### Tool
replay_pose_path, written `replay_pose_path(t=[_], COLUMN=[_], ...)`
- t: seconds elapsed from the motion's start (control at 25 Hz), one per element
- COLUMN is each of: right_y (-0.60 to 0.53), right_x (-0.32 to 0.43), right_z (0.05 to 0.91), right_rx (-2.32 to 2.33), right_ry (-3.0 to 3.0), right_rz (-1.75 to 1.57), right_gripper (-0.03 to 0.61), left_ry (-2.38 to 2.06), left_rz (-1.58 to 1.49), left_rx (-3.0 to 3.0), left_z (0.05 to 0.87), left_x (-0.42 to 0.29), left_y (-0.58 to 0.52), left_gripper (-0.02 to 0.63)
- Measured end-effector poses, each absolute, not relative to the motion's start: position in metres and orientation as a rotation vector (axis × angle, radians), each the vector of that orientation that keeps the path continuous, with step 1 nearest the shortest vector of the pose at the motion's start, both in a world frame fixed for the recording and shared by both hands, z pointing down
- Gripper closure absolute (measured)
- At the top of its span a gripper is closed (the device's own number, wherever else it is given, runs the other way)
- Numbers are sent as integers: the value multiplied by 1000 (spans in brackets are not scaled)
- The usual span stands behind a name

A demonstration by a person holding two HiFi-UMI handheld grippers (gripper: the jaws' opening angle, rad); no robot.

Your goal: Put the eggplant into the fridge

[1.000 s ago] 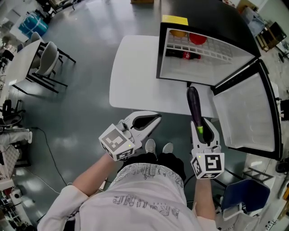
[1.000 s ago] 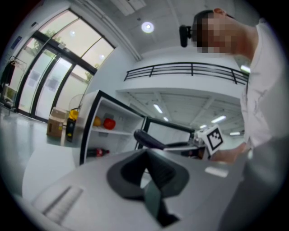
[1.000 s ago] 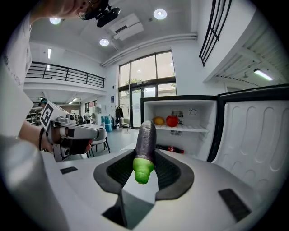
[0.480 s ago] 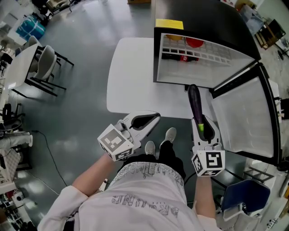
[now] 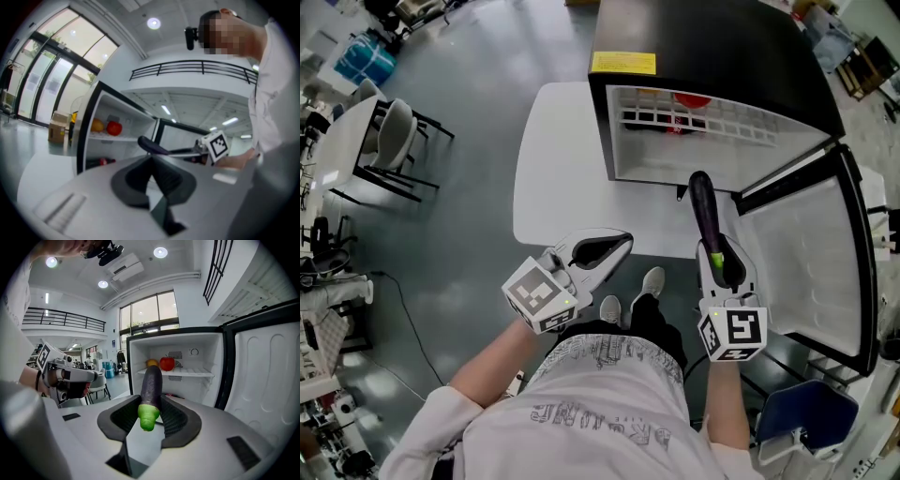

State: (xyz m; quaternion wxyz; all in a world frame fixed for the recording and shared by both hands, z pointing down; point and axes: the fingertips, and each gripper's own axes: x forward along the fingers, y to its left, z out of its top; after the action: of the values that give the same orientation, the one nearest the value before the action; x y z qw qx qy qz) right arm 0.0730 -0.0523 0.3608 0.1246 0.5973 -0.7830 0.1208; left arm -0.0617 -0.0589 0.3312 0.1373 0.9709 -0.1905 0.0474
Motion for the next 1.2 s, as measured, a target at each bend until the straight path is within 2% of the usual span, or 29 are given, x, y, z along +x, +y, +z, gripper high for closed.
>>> replay_pose_path(t=[0.76,1.2], right_y=[-121,-147], right_x=[133,149], right_z=[405,440], right_rx=[1694,1693], right_ry=[-2241,-2239], right_rz=[478,539], right_gripper=[445,443], left_ry=[-616,-643], left_rz=[220,281], left_rx=[2768,2748], left_z=[341,374], left_x=[10,34], left_y=[-117,-132], left_gripper=[607,607])
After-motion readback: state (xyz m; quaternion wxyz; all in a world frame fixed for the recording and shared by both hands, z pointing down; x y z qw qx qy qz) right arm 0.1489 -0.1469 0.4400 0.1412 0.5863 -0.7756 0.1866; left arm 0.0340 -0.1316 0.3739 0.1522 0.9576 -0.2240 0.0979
